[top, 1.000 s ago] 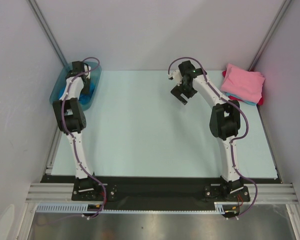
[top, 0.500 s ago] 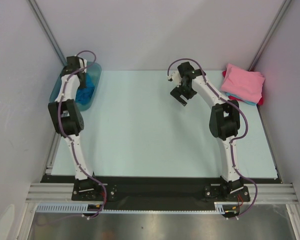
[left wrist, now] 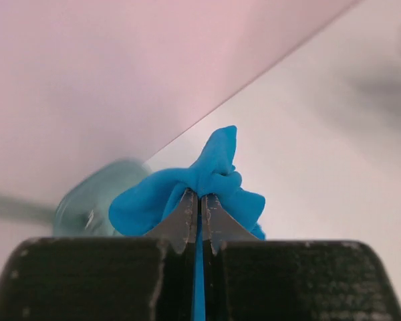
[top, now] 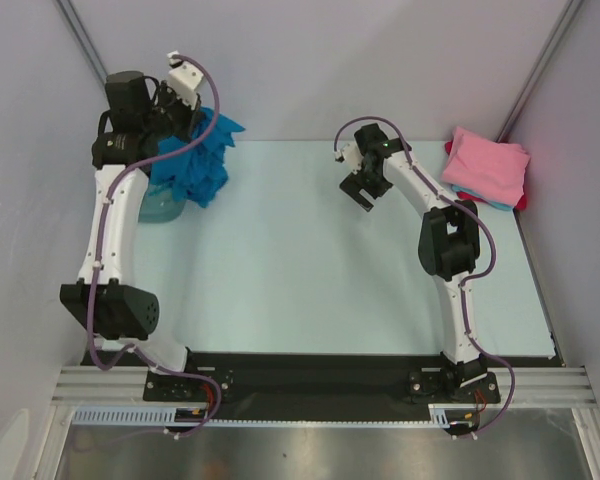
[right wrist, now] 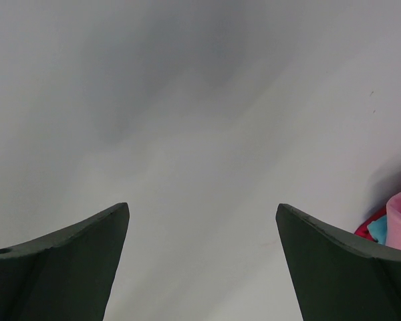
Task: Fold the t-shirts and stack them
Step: Move the tshirt to the center of the board
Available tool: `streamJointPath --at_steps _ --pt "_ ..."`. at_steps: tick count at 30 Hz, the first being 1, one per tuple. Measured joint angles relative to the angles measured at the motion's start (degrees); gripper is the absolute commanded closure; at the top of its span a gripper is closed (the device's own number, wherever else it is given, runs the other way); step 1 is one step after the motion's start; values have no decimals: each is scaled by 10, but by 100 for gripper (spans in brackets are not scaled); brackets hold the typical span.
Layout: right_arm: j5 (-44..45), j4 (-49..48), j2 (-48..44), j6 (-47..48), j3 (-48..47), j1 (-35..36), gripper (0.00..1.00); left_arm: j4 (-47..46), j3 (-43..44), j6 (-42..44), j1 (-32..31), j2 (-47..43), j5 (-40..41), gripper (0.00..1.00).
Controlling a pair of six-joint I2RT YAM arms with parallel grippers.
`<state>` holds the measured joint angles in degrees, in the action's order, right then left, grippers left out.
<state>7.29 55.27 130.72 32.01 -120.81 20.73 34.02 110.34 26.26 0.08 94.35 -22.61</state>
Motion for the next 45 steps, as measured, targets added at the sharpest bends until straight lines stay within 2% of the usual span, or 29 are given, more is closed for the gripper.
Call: streamJointPath --at_steps 7,10,12,17,21,22,23,24,27,34,36,41,45 --pt "24 -35 -1 -2 25 1 0 54 2 43 -15 -29 -251 100" --pt "53 -55 -1 -8 37 -4 0 70 -6 42 -16 -29 -313 100" --pt "79 -75 -1 -16 37 -9 0 69 -29 43 -20 -31 -316 99" --pt "118 -113 -1 -31 37 -31 0 80 -114 75 -50 -16 -226 100" --pt "137 -127 -1 -36 37 -44 0 97 -135 87 -79 32 -150 98" --pt "142 -130 -1 -37 37 -45 0 97 -135 88 -86 45 -127 59" --pt "145 -132 -1 -38 37 -45 0 99 -134 89 -90 55 -112 40" --pt "148 -134 -1 -39 37 -45 0 103 -128 92 -95 69 -95 27" --pt "150 -136 -1 -40 38 -41 0 107 -104 86 -103 104 -50 0" --pt "113 -115 -21 -40 48 -31 0 99 -89 87 -109 113 55 0" --pt "81 -98 -34 -40 53 -28 0 59 -112 86 -110 102 106 0" --pt "-28 -47 -75 -37 76 -11 0 -79 -234 83 -110 41 251 0" --pt "-143 5 -85 -23 76 2 0 -149 -249 83 -110 37 369 0"
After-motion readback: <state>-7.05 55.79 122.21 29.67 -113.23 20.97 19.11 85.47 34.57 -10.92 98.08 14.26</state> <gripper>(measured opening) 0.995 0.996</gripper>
